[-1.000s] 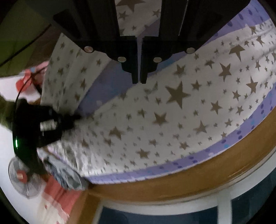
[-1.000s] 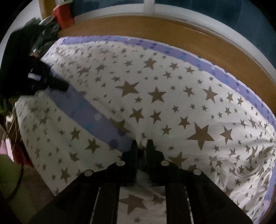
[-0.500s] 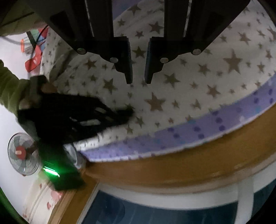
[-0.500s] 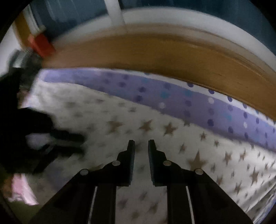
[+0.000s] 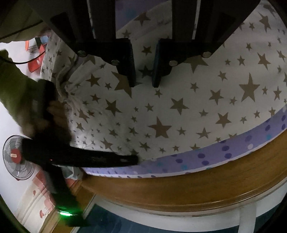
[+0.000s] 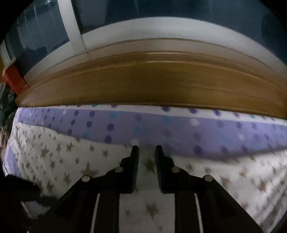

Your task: Fold clothes

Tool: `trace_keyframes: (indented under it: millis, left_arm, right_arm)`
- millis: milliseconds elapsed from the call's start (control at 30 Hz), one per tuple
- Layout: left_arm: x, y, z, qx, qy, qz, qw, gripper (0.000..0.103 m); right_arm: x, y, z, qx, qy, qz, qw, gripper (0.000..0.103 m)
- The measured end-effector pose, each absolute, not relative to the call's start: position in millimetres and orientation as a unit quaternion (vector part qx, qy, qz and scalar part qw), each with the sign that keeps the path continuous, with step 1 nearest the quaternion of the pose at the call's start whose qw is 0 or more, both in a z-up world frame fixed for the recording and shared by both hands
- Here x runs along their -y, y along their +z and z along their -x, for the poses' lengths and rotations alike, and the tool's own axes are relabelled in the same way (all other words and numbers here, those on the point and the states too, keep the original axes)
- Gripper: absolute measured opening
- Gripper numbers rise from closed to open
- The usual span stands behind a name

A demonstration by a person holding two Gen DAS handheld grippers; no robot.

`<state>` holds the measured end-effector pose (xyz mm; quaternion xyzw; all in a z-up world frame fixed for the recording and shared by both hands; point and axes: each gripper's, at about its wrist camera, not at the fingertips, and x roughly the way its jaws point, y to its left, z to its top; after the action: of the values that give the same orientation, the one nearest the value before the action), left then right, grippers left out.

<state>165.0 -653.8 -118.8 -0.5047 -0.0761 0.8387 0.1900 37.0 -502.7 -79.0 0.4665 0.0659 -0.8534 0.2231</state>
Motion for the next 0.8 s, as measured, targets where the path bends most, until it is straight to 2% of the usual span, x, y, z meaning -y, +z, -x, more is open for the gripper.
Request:
trace_keyframes:
  millis: [233, 400, 667, 800]
  left_arm:
    - [645.9, -115.4, -168.3, 0.055, 0.843, 0.508, 0.168, 0.026]
    - [640.9, -114.3, -171.7, 0.035, 0.847, 0.508, 0.151, 0.027]
    - [637.5, -114.7, -175.5, 0.019, 0.857, 0.496, 0.135, 0.027]
    - [634.3, -115.2, -178.0, 0.006, 0.863, 0.489, 0.128, 0.027]
  right_arm:
    - [450.8, -63.7, -109.6, -0.025, -0.844, -0.496, 0.204, 0.019]
    - [448.7, -85.2, -145.5, -0.051, -0.837, -0.505, 0.203, 0.019]
    - [455.4, -98.8, -187.8, -0.141, -0.855, -0.464, 0.182, 0.021]
    - [450.7, -96.7, -188.6, -0.125, -0.85, -0.478, 0.183, 0.022]
